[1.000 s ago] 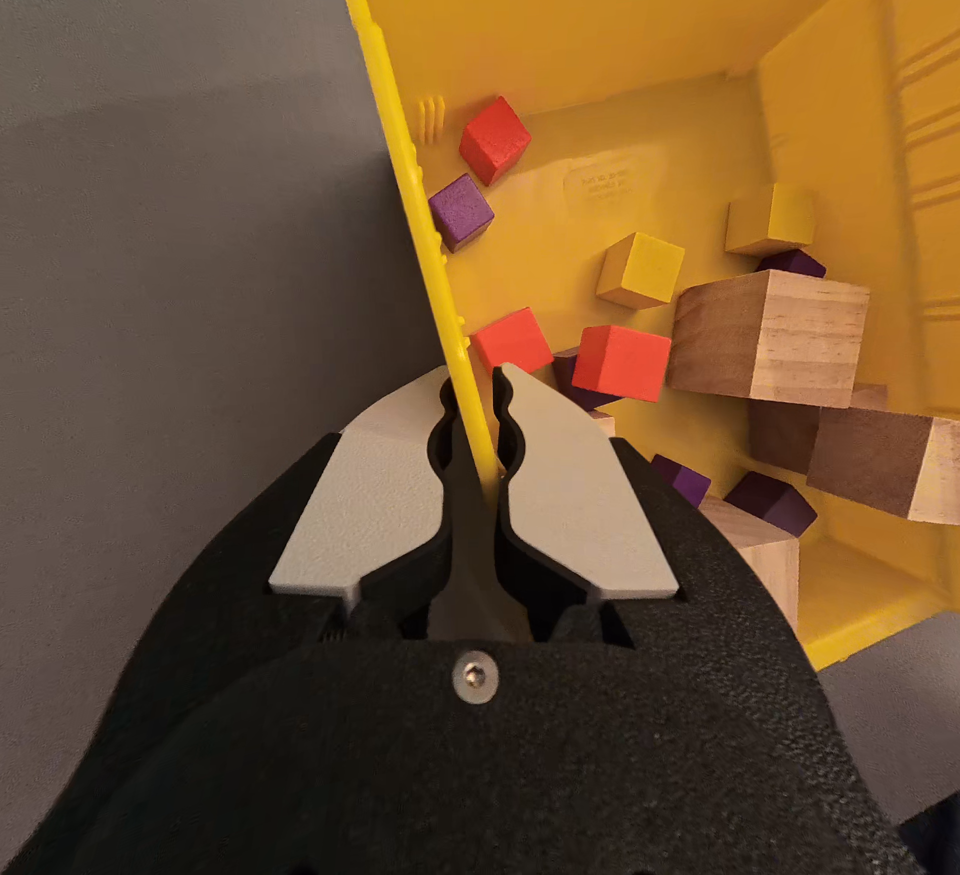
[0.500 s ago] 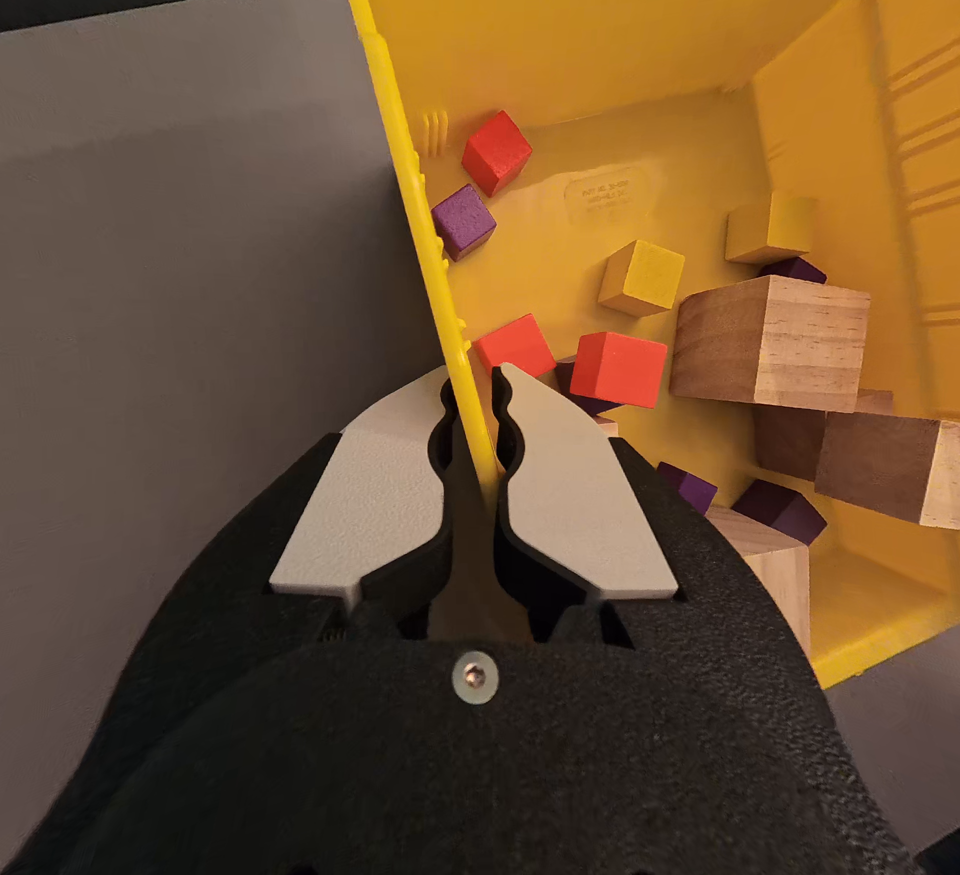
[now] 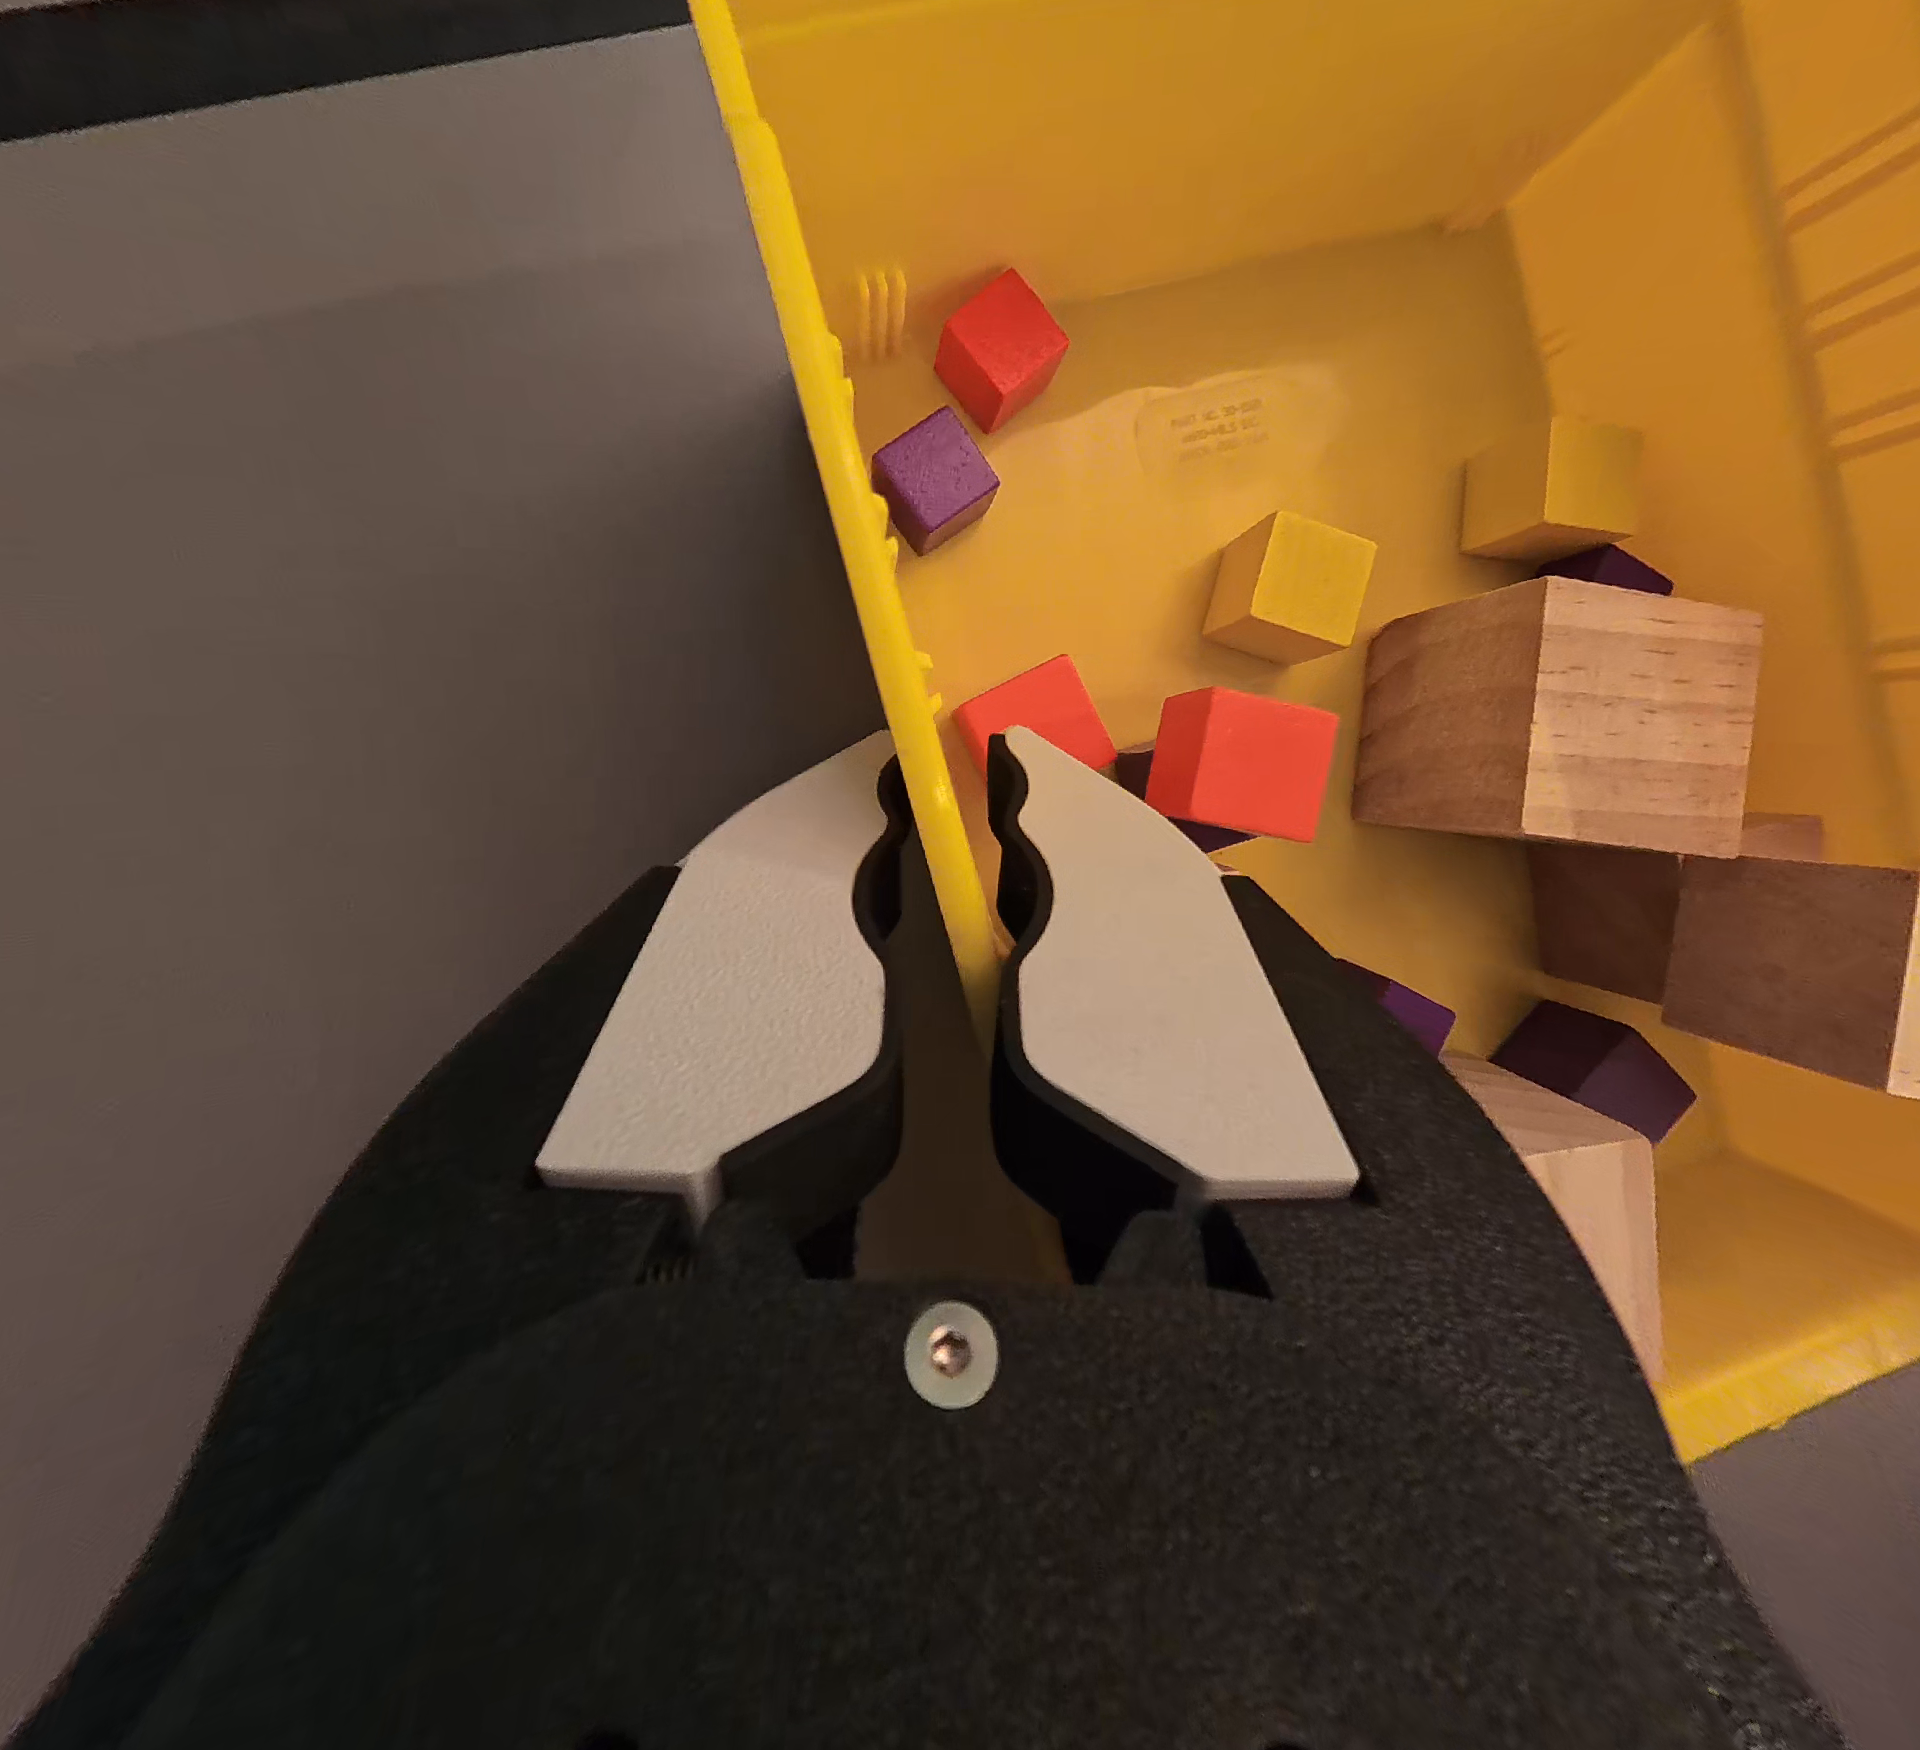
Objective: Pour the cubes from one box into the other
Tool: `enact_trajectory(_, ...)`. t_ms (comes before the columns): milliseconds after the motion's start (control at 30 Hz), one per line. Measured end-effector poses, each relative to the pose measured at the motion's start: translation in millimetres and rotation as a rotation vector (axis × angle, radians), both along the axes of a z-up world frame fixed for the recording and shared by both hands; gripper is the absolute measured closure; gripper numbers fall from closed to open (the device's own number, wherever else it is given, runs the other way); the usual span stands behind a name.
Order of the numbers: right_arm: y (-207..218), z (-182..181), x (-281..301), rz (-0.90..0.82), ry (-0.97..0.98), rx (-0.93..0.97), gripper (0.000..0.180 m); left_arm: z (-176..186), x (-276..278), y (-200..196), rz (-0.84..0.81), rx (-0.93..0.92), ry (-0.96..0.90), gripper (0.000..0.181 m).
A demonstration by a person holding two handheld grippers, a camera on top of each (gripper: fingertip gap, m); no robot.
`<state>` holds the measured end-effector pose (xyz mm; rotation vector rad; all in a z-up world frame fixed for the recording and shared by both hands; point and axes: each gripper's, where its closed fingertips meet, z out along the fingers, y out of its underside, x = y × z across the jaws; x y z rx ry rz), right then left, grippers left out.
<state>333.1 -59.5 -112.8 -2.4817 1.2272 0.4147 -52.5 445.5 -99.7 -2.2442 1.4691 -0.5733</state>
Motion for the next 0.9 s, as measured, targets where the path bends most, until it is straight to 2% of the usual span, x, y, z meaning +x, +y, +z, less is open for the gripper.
enact_trajectory(67, 3.2, 14.4, 8.2, -0.009, -0.087, 0.049, 0.156, 1.2, 2.6, -0.6, -0.006, -0.006, -0.040, 0.161)
enact_trajectory(167, 5.1, 57.6, 28.5, -0.019, -0.360, 0.123, 0.154, 15.2, 5.4, 2.8, 0.035, -0.026, -0.208, 0.150)
enact_trajectory(267, 5.1, 113.0, 31.0, 0.013, -0.672, 0.198, 0.154, 43.8, 1.9, 6.3, 0.062, -0.027, -0.419, 0.151)
enact_trajectory(333, 5.1, 146.0, 20.1, 0.041, -0.863, 0.253, 0.154, 48.2, -3.9, 2.9, 0.046, -0.038, -0.449, 0.155)
enact_trajectory(400, 7.8, 173.9, 3.0, 0.058, -1.001, 0.352, 0.154, 33.3, -5.4, -4.7, 0.025, -0.099, -0.361, 0.154)
enact_trajectory(500, 17.1, 205.7, -27.1, 0.078, -1.118, 0.555, 0.131, 13.1, -3.8, -11.6, 0.010, -0.144, -0.195, 0.153)
enact_trajectory(567, 26.3, 222.0, -48.9, 0.113, -1.172, 0.687, 0.120, 2.6, -8.7, -10.9, 0.016, -0.122, -0.047, 0.162)
enact_trajectory(667, 38.0, 238.2, -75.2, 0.133, -1.191, 0.799, 0.113, -1.3, -15.6, -5.7, 0.020, -0.035, 0.091, 0.173)
enact_trajectory(733, 44.3, 247.9, -91.7, 0.141, -1.165, 0.875, 0.113, -1.7, -19.9, 0.5, 0.020, 0.019, 0.127, 0.175)
enact_trajectory(900, 56.8, 263.7, -120.4, 0.217, -1.152, 0.979, 0.114, -1.3, -40.0, 16.0, 0.083, 0.001, 0.091, 0.174)
